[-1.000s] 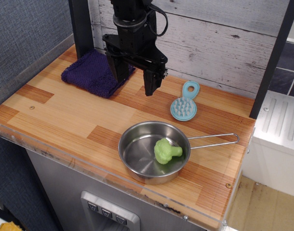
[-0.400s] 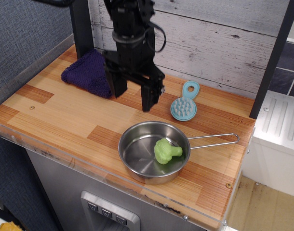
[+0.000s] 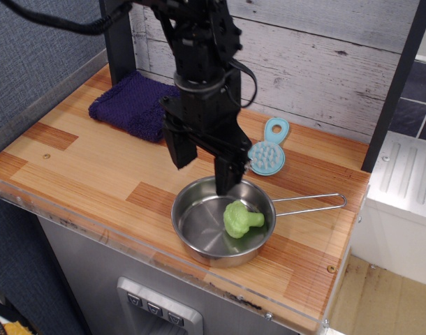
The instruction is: Move the broccoli to the front left table
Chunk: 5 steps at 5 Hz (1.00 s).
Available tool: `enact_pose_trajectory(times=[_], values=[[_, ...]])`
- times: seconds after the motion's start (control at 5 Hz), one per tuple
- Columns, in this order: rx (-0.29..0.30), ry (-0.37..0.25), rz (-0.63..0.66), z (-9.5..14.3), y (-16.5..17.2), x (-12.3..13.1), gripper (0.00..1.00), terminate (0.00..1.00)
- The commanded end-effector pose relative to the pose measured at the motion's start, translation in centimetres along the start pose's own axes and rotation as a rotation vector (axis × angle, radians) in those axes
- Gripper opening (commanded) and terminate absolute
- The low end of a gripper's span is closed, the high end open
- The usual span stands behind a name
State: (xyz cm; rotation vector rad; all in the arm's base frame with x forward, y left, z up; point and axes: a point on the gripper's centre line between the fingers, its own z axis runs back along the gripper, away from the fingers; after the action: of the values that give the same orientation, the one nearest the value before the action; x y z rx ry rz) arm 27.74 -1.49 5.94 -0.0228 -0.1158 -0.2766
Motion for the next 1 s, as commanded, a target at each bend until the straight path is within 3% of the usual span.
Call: enact_pose_trajectory(times=[0.0, 0.6, 0.8], values=[[-0.037, 0.021, -0.077, -1.6, -1.7, 0.1, 1.00, 0.00], [-0.059, 0.072, -0.105, -5.0, -2.5, 0.5, 1.00, 0.00], [-0.055, 0.044, -0.114, -4.3, -2.5, 0.4, 0.00, 0.00]])
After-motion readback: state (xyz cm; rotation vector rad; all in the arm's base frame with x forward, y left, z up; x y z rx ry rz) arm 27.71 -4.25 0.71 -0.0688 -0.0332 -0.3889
